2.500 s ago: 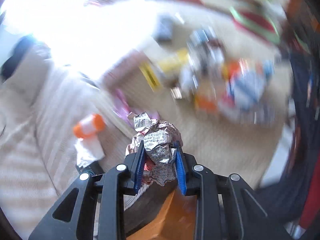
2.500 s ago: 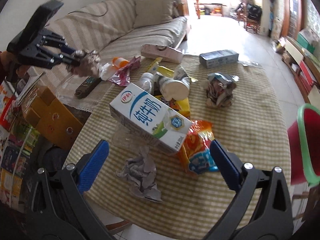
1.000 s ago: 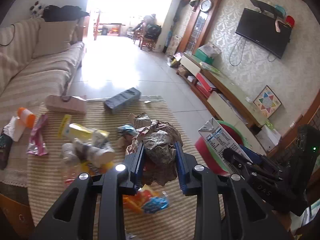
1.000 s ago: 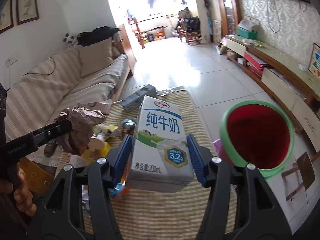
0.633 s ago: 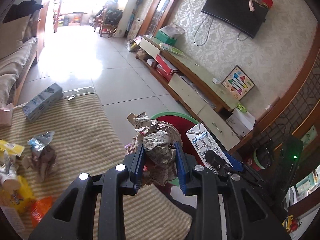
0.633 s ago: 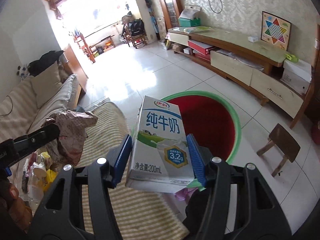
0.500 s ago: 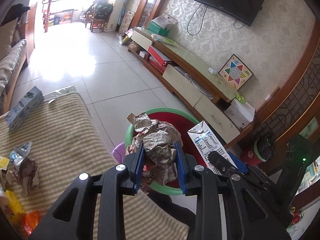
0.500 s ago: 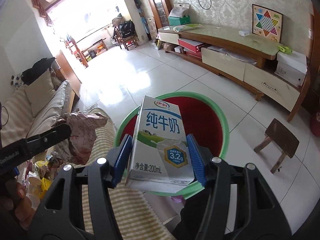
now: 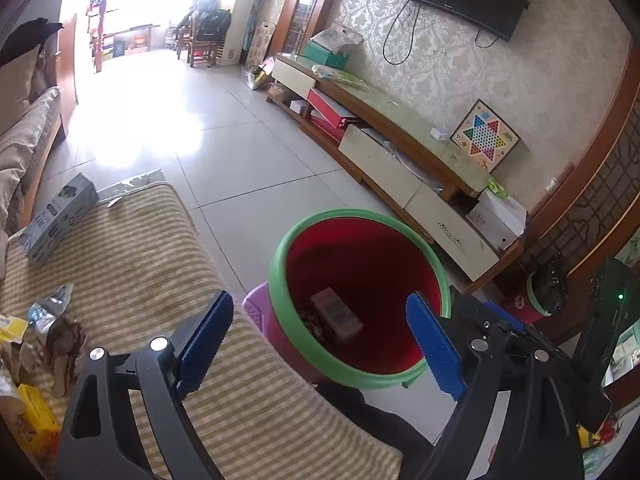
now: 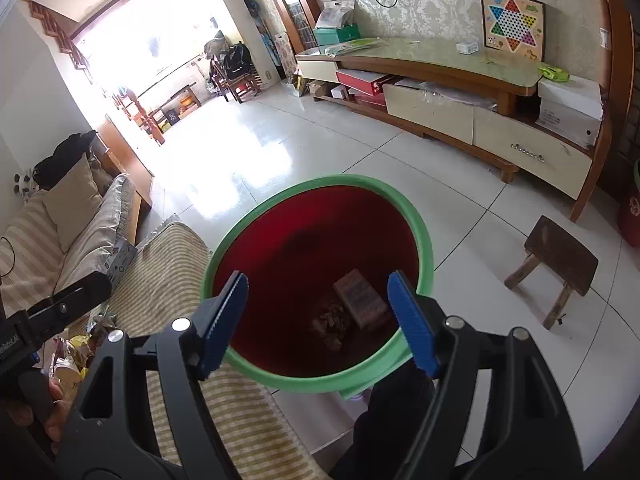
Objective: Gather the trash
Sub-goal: 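Open both grippers over the red bin, dropping the foil and milk carton, then grasp crumpled grey paper with the left gripper while the right gripper grasps the orange snack bag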
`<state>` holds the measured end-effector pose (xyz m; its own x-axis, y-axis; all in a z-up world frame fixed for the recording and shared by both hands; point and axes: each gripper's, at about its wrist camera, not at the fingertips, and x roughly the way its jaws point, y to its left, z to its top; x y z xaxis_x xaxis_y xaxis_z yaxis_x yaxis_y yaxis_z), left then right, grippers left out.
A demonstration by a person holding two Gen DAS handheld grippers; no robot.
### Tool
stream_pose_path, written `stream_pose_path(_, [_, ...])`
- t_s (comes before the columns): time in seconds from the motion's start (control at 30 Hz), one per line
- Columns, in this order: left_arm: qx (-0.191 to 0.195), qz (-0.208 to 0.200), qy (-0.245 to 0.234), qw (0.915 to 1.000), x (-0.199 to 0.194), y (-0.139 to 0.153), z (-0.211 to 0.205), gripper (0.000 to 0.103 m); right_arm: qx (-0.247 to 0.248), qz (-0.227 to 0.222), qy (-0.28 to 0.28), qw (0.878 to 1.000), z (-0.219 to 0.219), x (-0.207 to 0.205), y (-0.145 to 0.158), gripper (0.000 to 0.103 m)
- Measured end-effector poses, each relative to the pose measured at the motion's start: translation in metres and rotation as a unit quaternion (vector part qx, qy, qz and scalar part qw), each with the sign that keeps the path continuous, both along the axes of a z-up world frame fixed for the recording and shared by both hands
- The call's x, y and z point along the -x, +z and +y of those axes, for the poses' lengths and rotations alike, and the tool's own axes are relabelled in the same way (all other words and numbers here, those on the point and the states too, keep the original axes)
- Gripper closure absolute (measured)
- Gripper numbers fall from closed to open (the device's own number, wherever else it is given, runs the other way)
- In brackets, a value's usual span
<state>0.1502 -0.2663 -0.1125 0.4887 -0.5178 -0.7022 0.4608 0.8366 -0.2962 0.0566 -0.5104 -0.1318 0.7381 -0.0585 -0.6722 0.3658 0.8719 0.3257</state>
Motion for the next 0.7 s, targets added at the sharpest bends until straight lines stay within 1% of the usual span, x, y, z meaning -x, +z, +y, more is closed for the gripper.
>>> stream_pose_path(0.13, [0.002, -0.017, 0.023, 0.9996, 0.025, 0.015, 0.036, 0.019, 0.015, -0.003, 0.018, 1.000, 0.027, 0.008, 0.012, 0.028])
stream_pose_path(0.3, [0.000, -0.037, 0.066, 0.9972, 0.058, 0.030, 0.088, 0.019, 0.038, -0.008, 0.068, 0.997, 0.074, 0.016, 0.025, 0.027])
stream_pose_path(0.4, [-0.001, -0.040, 0.096, 0.9945, 0.078, 0.033, 0.124, 0.019, 0.035, -0.010, 0.102, 0.994, 0.105, 0.019, 0.031, 0.026])
stream_pose_path(0.5, [-0.017, -0.043, 0.132, 0.9901, 0.097, 0.031, 0.158, 0.019, 0.046, -0.006, 0.140, 0.989, 0.138, 0.020, 0.034, 0.024])
stream_pose_path(0.6, [-0.020, -0.025, 0.169, 0.9852, 0.115, 0.019, 0.194, 0.019, 0.061, 0.004, 0.179, 0.982, 0.170, 0.020, 0.033, 0.023])
stream_pose_path(0.7, [-0.026, 0.017, 0.190, 0.9813, 0.134, -0.005, 0.224, 0.019, 0.063, 0.014, 0.217, 0.974, 0.198, 0.020, 0.028, 0.023])
